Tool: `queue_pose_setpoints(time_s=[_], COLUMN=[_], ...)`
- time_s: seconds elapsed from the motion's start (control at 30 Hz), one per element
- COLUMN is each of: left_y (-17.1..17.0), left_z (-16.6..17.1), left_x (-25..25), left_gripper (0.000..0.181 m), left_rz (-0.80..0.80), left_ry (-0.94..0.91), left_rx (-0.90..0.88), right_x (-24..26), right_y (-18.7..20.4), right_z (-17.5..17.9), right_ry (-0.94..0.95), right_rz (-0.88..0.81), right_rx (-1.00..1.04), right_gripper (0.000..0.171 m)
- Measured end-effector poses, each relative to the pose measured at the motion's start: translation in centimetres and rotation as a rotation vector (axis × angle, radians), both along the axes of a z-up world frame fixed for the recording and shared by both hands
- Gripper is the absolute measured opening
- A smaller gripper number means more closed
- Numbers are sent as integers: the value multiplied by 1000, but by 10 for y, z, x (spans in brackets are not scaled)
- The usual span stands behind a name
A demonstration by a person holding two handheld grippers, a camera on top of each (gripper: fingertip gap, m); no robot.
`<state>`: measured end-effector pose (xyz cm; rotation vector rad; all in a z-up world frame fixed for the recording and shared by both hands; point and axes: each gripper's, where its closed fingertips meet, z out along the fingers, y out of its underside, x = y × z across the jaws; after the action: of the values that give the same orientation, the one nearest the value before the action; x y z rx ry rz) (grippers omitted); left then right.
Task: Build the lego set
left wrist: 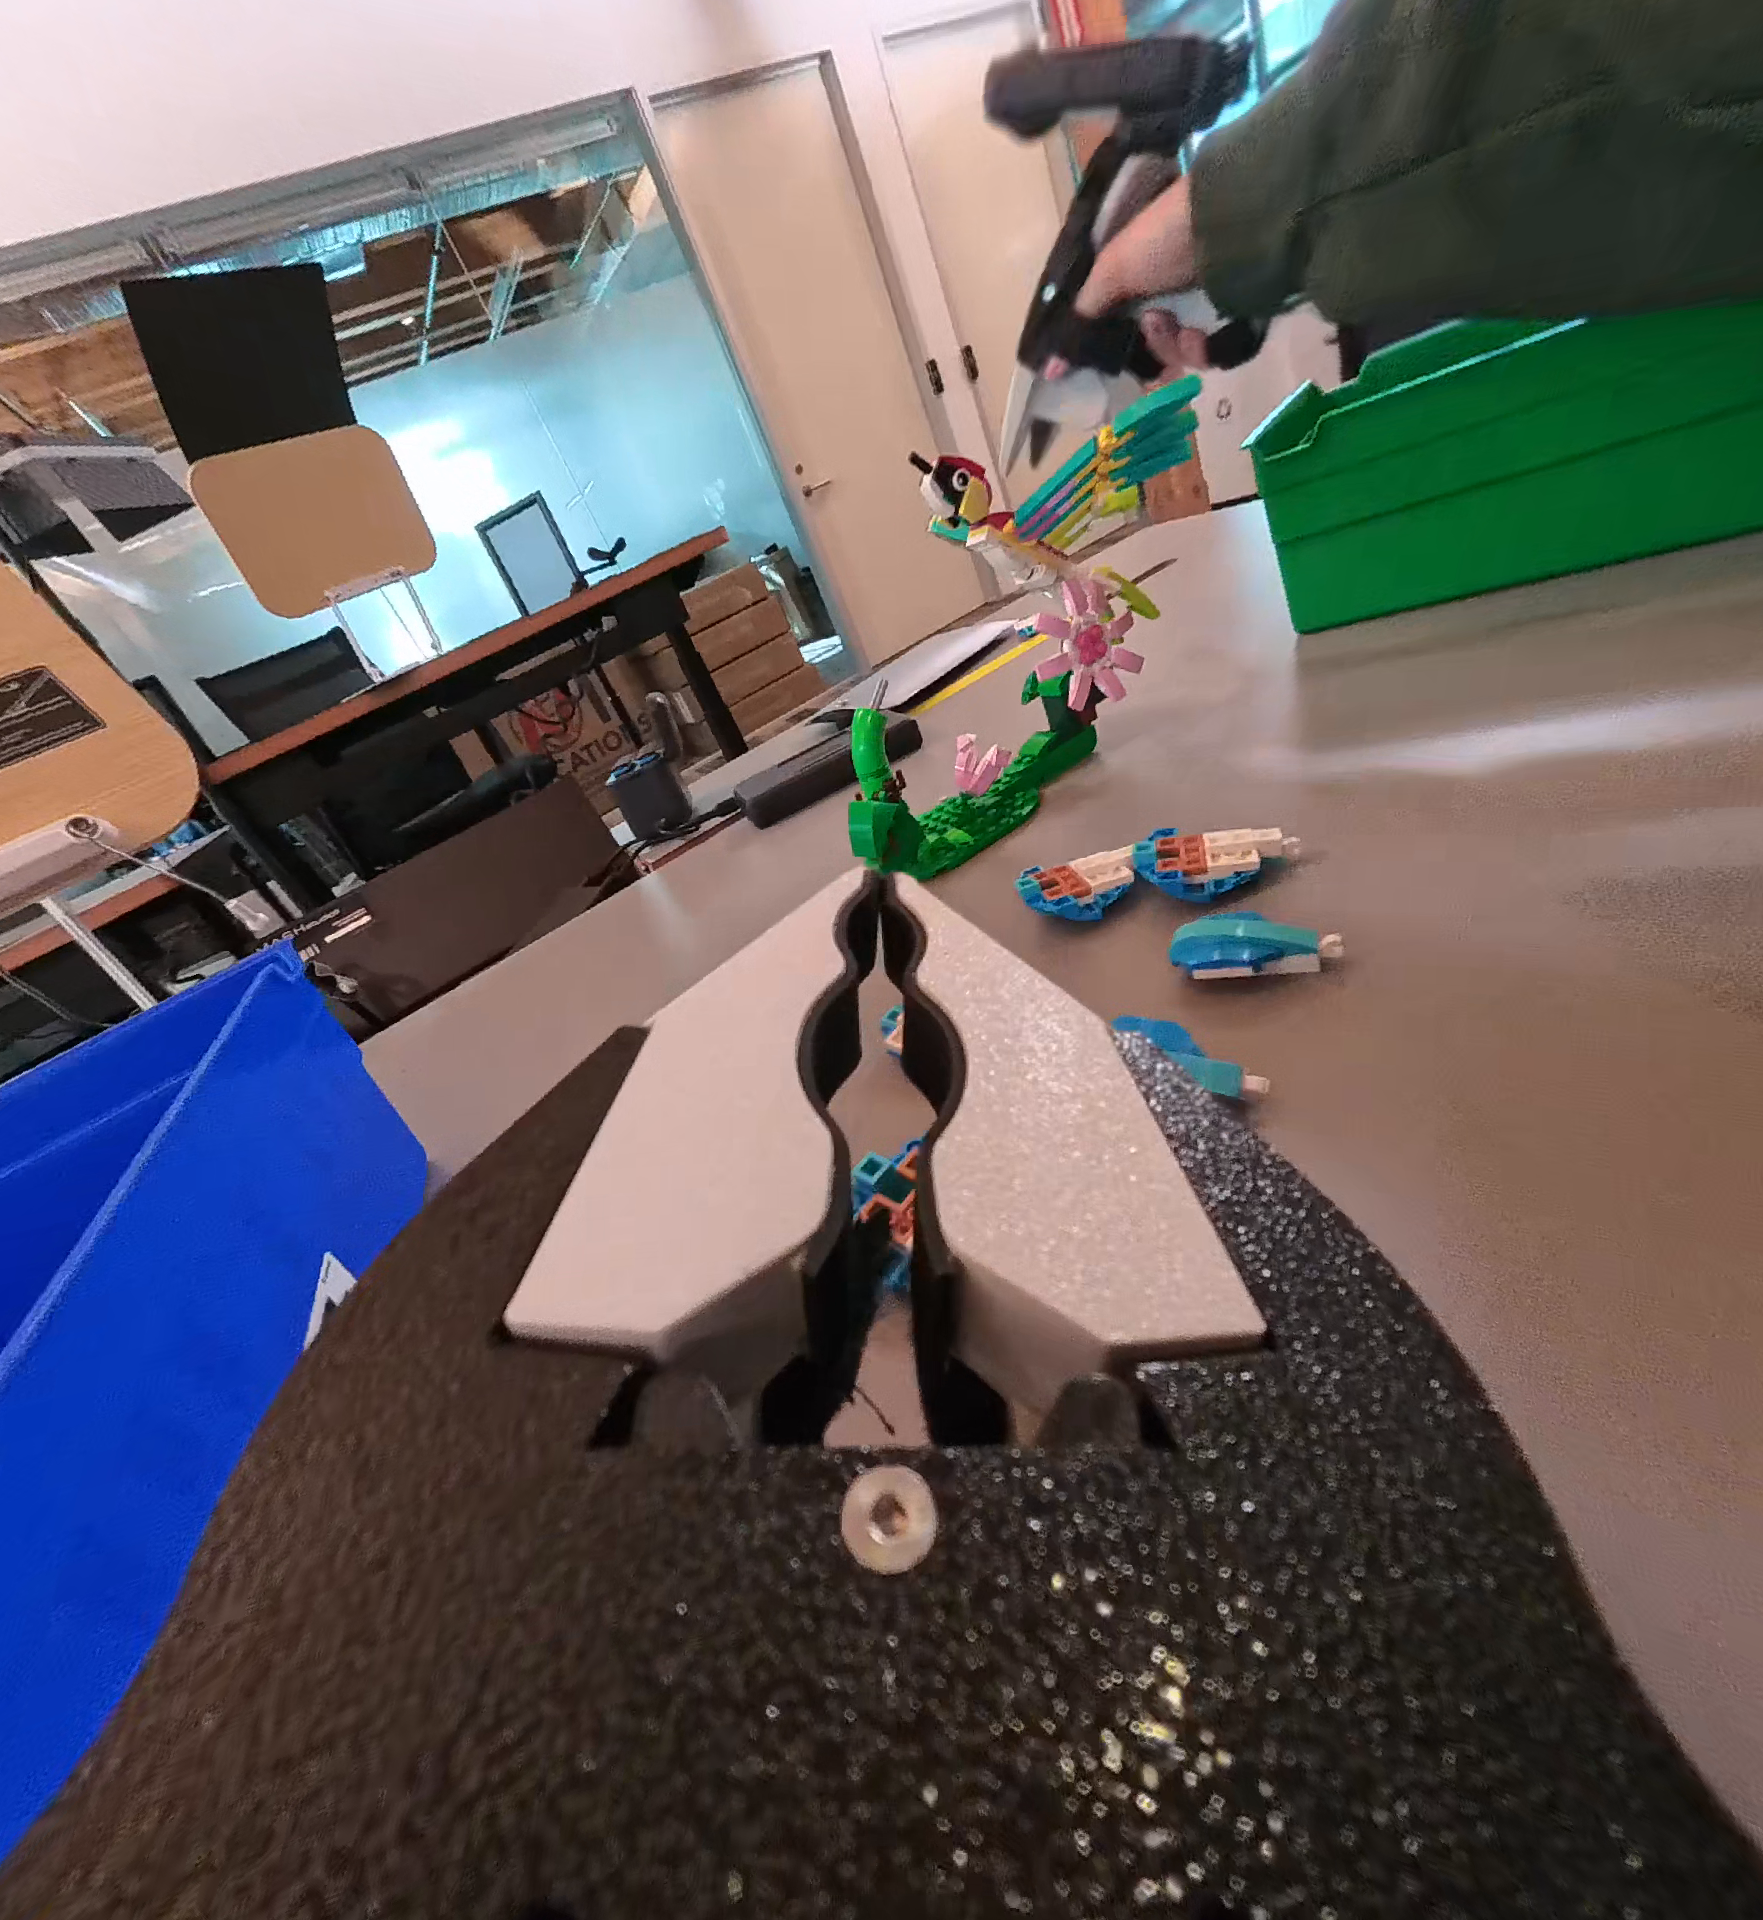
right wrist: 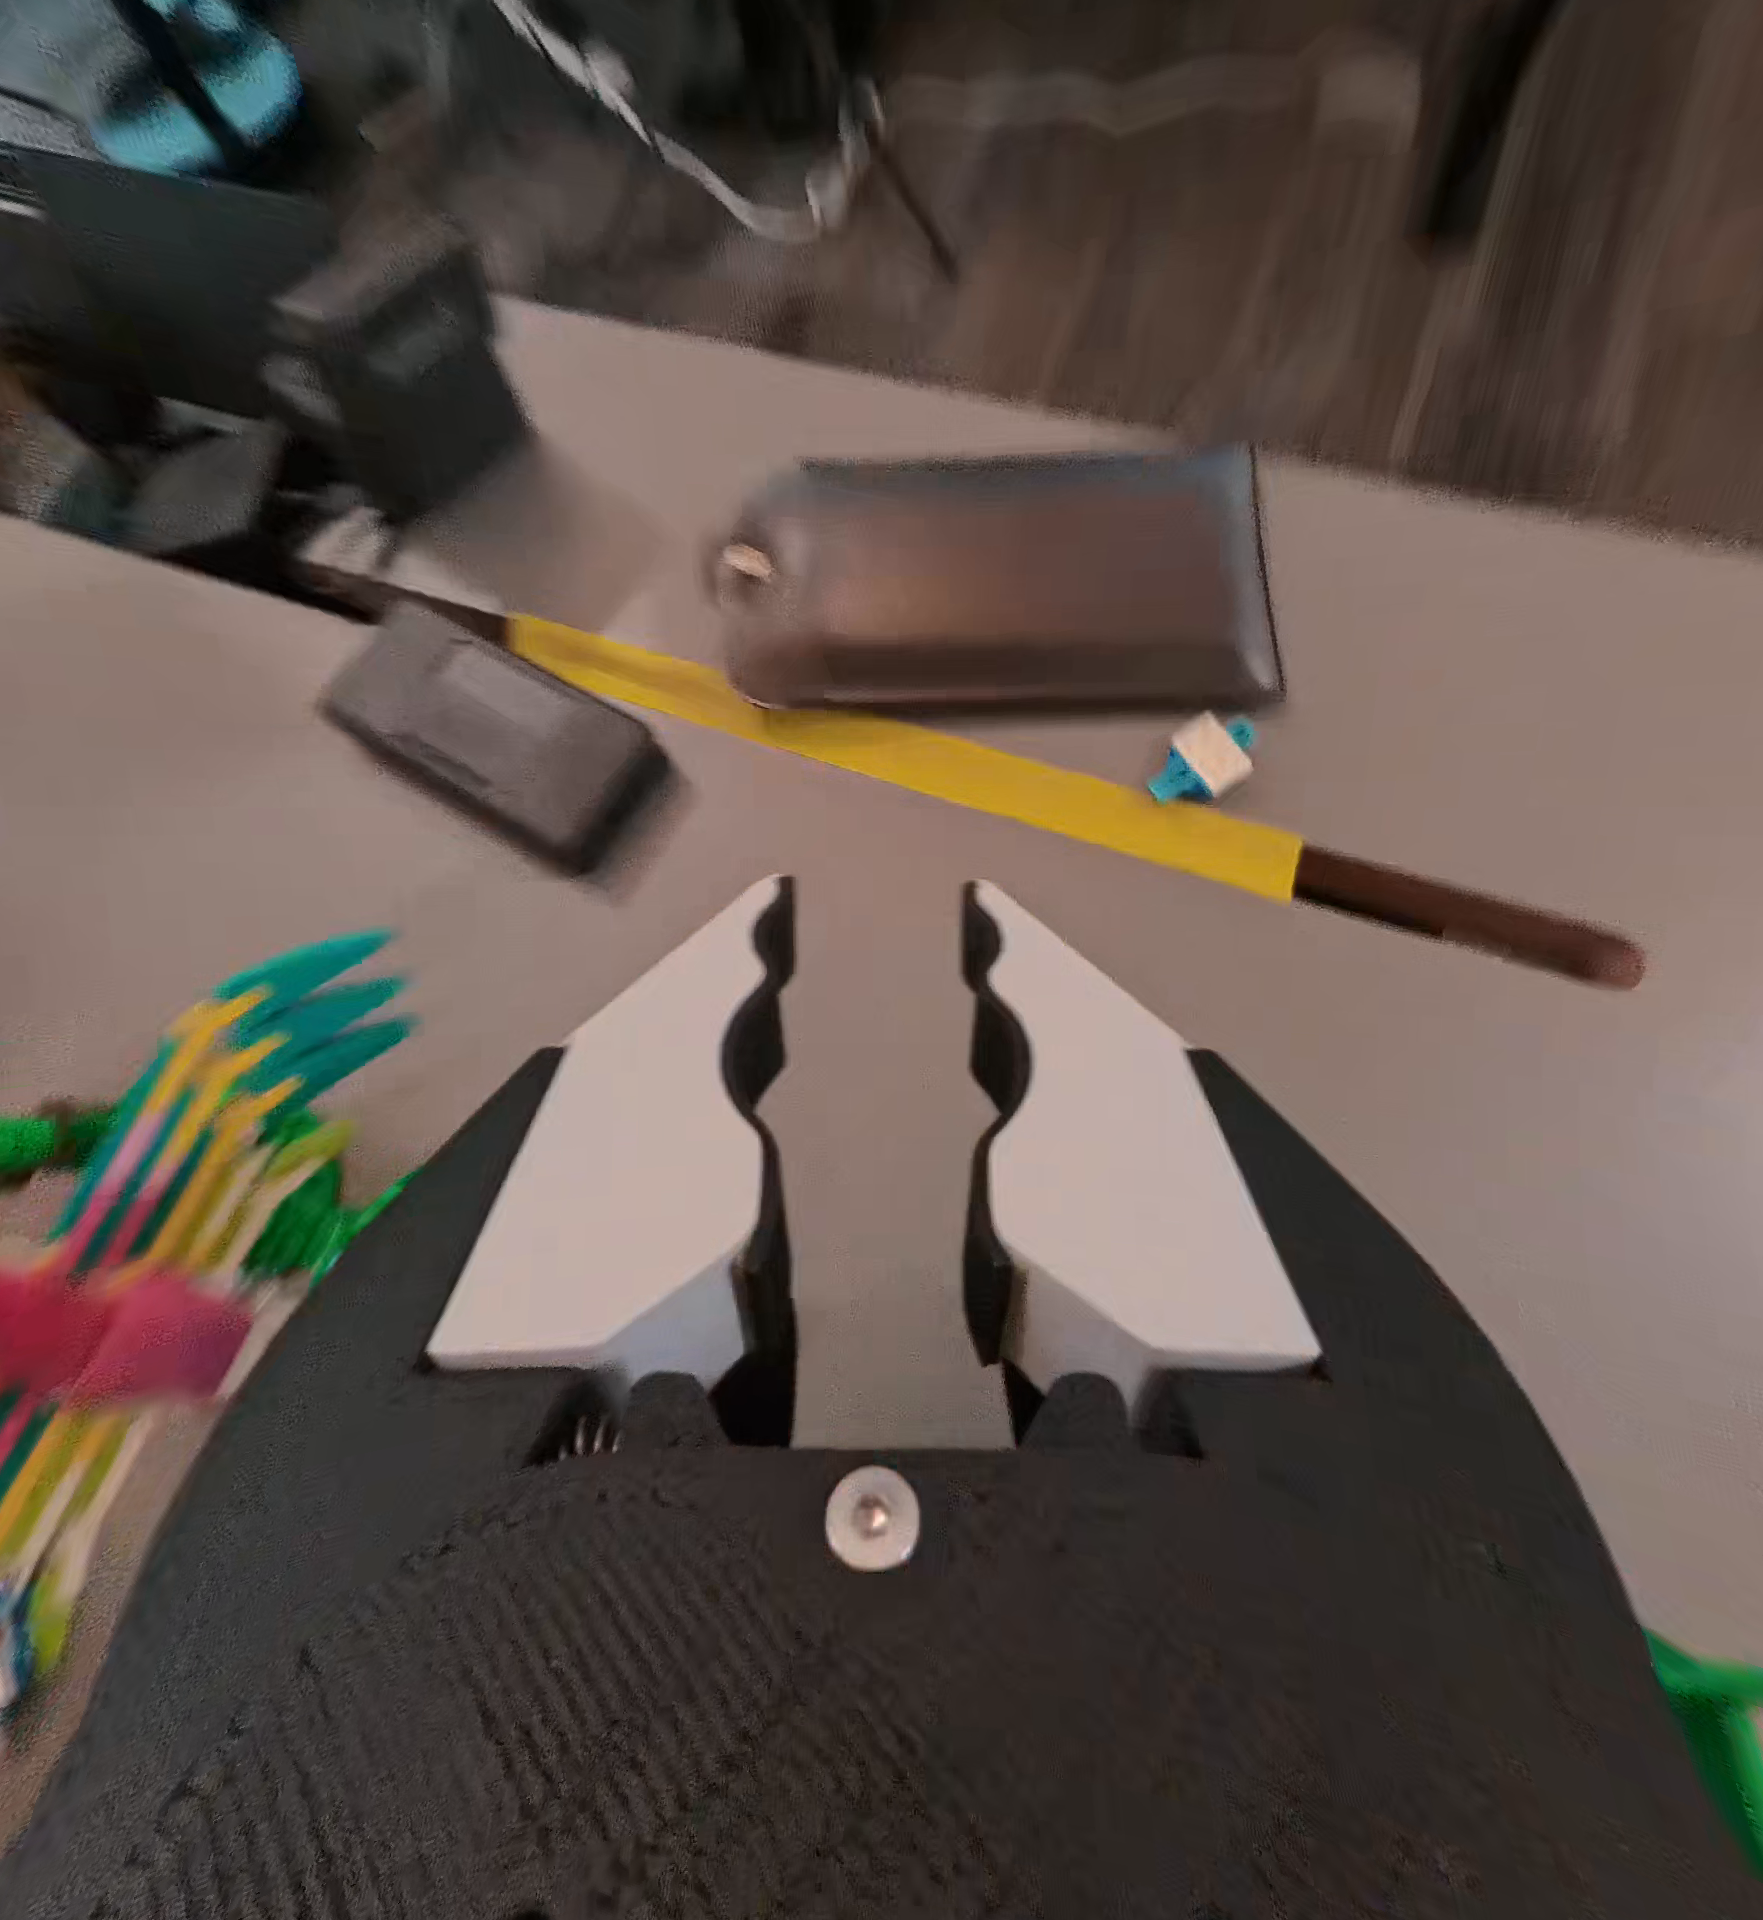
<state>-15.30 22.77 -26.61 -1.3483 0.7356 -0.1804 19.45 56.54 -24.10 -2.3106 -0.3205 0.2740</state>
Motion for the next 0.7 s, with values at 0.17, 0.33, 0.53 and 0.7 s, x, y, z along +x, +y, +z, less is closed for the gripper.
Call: queue_pose_setpoints(time_s=[0.17,0.33,0.53,0.7], left_y=[11,17,16,15], left_z=[-6,-9,-12,-12], left_x=[-4,-7,-3,-2], left_gripper=[0,0,0,0], left_rz=[46,66,59,54], left_ry=[38,43,78,87], left_rx=[-21,-35,-33,-28], right_x=[41,62,68,62], right_y=[74,100,108,106], right_z=[-65,-113,-127,-122], right_ry=[-3,-77,-224,-335], right_rz=[-194,-299,-254,-172], right_rx=[-236,-388,-375,-309], right_gripper=[50,62,33,19])
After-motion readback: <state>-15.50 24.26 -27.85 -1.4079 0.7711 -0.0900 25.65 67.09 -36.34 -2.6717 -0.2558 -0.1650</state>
